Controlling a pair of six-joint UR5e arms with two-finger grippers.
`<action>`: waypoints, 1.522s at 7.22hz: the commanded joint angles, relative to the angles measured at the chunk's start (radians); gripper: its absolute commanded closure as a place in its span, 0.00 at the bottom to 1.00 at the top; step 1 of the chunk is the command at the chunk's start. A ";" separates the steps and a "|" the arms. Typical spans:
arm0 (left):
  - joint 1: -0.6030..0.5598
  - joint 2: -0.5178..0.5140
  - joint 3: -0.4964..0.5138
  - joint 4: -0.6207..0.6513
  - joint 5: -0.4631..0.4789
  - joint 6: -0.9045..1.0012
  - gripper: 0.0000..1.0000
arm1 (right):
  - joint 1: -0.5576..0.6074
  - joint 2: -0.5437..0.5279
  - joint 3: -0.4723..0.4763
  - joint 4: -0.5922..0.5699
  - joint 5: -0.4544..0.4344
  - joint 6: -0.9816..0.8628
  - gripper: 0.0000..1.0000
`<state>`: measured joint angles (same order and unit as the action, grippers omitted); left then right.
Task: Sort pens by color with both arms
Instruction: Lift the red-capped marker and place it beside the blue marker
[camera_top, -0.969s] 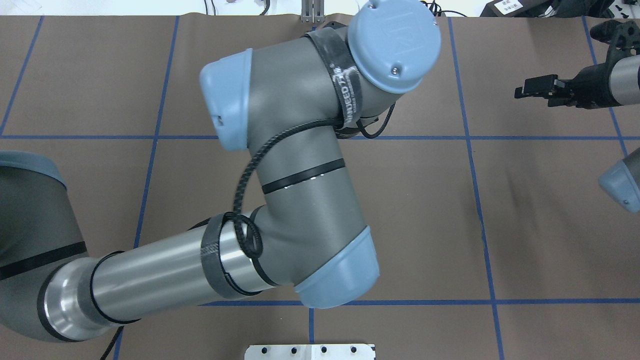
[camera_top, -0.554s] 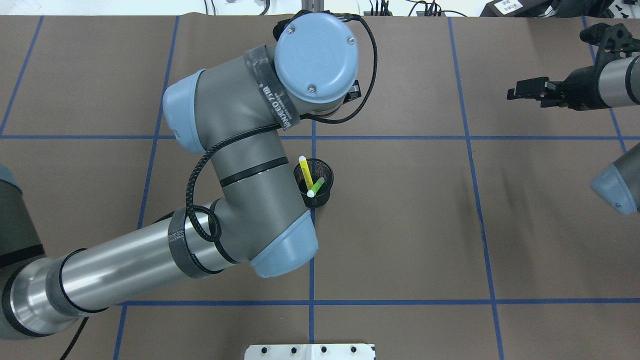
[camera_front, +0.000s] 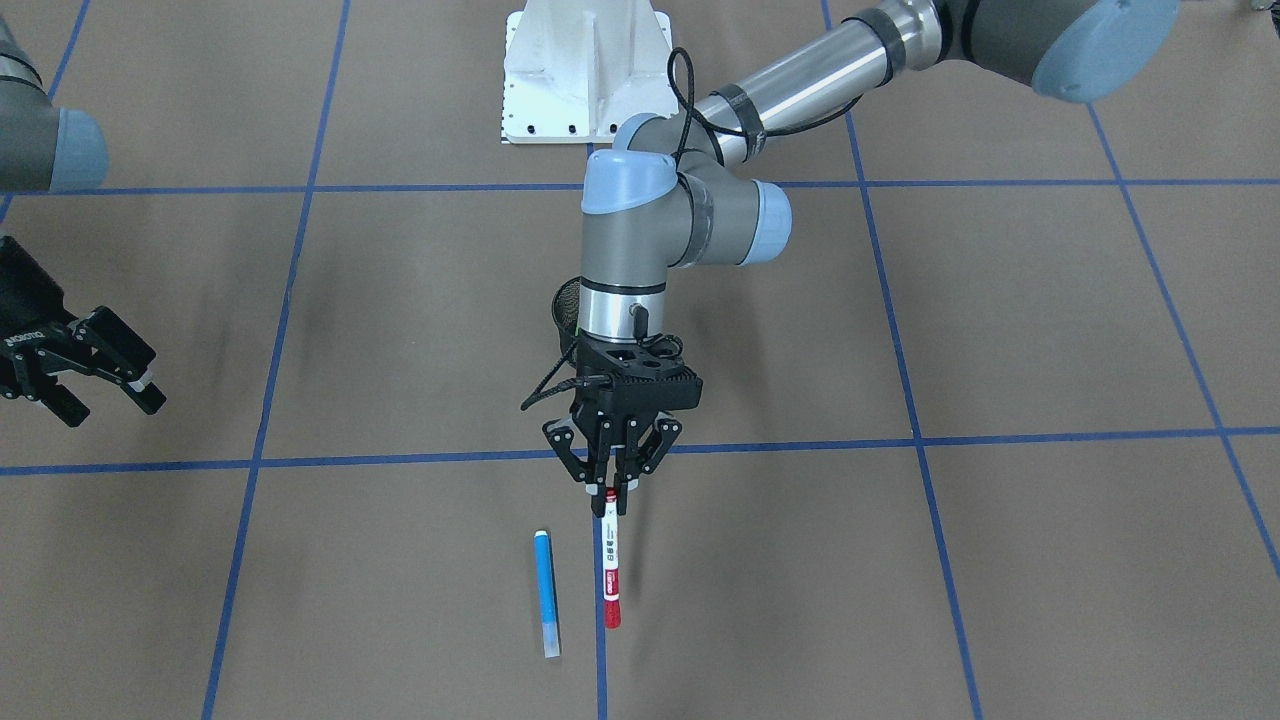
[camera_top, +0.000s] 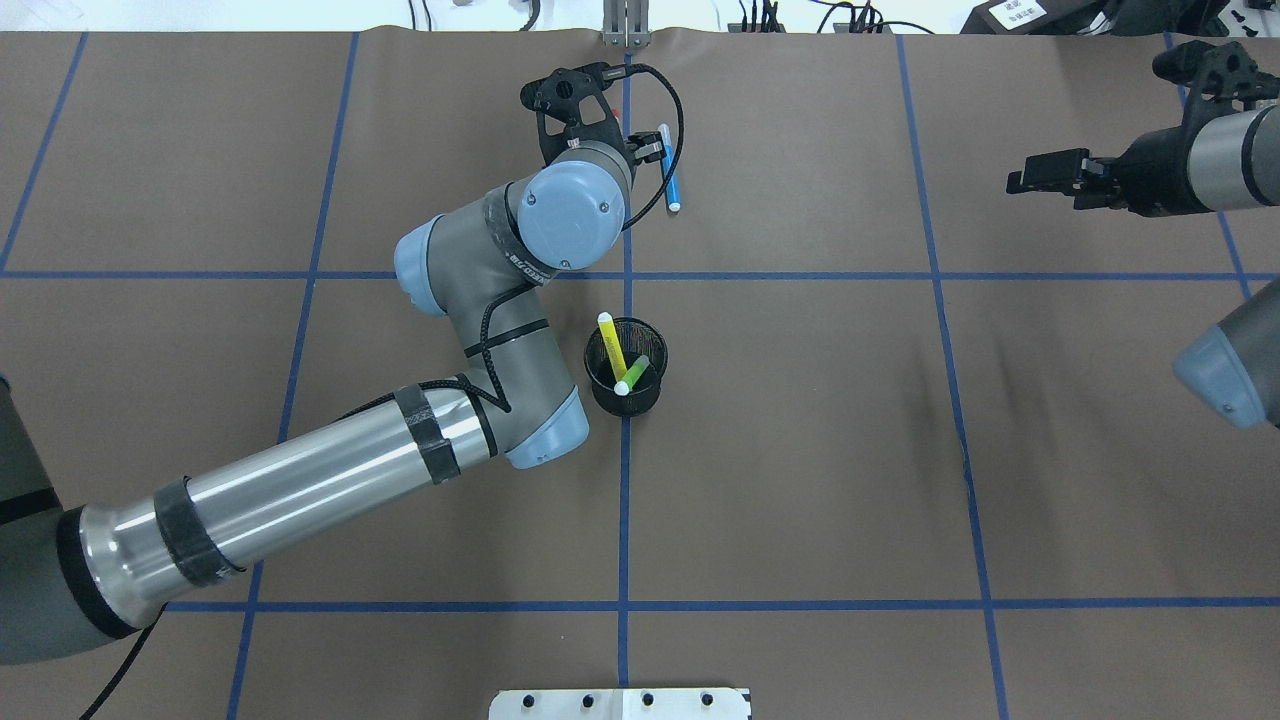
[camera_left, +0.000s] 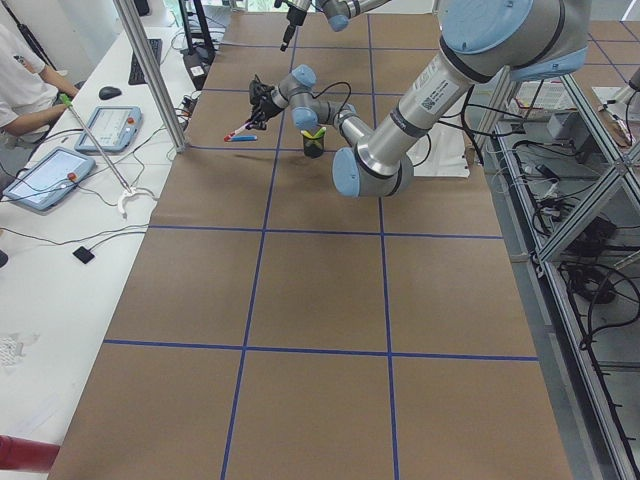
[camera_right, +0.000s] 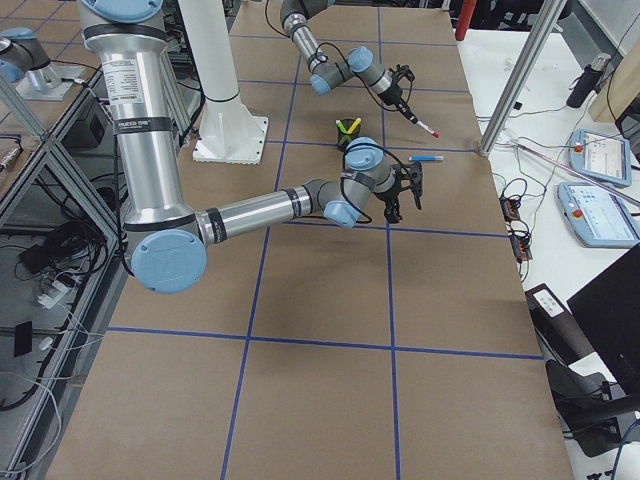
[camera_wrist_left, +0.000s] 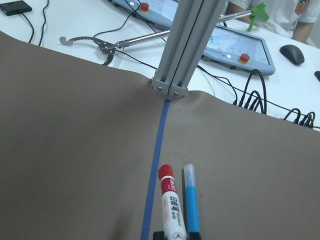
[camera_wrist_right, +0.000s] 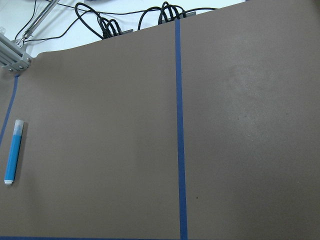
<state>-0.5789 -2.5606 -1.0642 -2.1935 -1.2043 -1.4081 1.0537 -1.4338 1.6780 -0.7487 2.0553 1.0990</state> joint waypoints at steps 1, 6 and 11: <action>-0.004 -0.076 0.171 -0.063 0.043 0.001 1.00 | -0.008 -0.002 -0.003 0.000 -0.012 0.001 0.01; -0.019 -0.151 0.319 -0.129 -0.041 0.023 0.10 | -0.011 -0.014 -0.004 0.014 -0.023 0.001 0.01; -0.027 0.084 -0.264 0.201 -0.280 0.066 0.01 | -0.017 0.000 -0.026 0.012 -0.026 0.001 0.01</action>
<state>-0.6042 -2.5797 -1.0991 -2.1357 -1.3895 -1.3431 1.0393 -1.4388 1.6590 -0.7361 2.0297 1.0999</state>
